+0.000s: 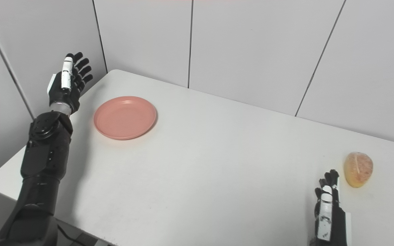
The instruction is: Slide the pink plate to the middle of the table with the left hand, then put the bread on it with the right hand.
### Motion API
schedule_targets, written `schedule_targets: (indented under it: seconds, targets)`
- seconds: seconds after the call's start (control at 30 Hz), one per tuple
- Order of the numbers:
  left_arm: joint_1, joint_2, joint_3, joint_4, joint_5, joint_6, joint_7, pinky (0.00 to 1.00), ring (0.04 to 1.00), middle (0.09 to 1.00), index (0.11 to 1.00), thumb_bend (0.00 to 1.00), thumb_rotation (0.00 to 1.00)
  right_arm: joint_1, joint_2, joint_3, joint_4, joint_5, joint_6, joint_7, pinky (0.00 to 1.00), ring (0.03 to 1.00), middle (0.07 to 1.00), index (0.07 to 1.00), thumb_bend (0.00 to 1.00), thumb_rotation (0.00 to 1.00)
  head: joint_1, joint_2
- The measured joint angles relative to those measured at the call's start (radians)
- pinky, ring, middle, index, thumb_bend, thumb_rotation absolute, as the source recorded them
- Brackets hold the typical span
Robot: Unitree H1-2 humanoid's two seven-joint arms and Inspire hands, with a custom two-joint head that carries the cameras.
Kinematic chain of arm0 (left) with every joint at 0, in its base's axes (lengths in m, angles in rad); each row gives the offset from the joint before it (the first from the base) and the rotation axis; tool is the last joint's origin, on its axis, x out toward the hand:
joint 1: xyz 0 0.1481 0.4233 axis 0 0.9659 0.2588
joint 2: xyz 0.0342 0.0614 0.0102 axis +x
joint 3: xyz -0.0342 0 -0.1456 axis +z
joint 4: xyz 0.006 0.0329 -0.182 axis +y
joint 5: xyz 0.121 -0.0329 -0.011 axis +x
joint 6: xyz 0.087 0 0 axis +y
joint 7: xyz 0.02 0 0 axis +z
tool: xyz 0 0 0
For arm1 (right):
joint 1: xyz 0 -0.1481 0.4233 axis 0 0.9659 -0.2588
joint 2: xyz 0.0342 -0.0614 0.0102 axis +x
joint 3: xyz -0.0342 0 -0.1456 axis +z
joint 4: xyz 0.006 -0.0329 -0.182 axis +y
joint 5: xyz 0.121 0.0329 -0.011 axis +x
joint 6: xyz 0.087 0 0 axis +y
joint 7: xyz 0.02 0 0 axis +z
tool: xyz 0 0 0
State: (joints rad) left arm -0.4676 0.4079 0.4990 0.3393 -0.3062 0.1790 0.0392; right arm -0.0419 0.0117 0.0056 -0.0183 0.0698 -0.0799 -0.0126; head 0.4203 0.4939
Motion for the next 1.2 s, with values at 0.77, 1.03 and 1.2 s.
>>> schedule_targets:
  seconds: [0.77,1.03,1.2]
  targets:
    - [-0.002,0.0,0.003,0.117,-0.018,-0.011,0.032,0.87,0.902,0.906,0.9,0.36,1.0,0.008,-0.01,0.0,-0.009,-0.007,0.001,0.0,1.0,1.0,1.0,1.0,0.13,1.0,0.012,0.011]
    - [0.0,-0.001,-0.004,0.177,-0.018,-0.024,0.031,0.89,0.894,0.894,0.89,0.36,1.0,0.015,-0.011,0.001,-0.019,-0.033,0.001,-0.002,1.0,1.0,1.0,1.0,0.13,1.0,0.011,0.014]
    - [0.0,-0.001,-0.021,0.221,-0.018,-0.046,0.032,0.9,0.913,0.905,0.892,0.35,1.0,0.015,-0.013,0.0,-0.019,-0.027,0.001,0.0,1.0,1.0,1.0,1.0,0.14,1.0,0.012,0.018]
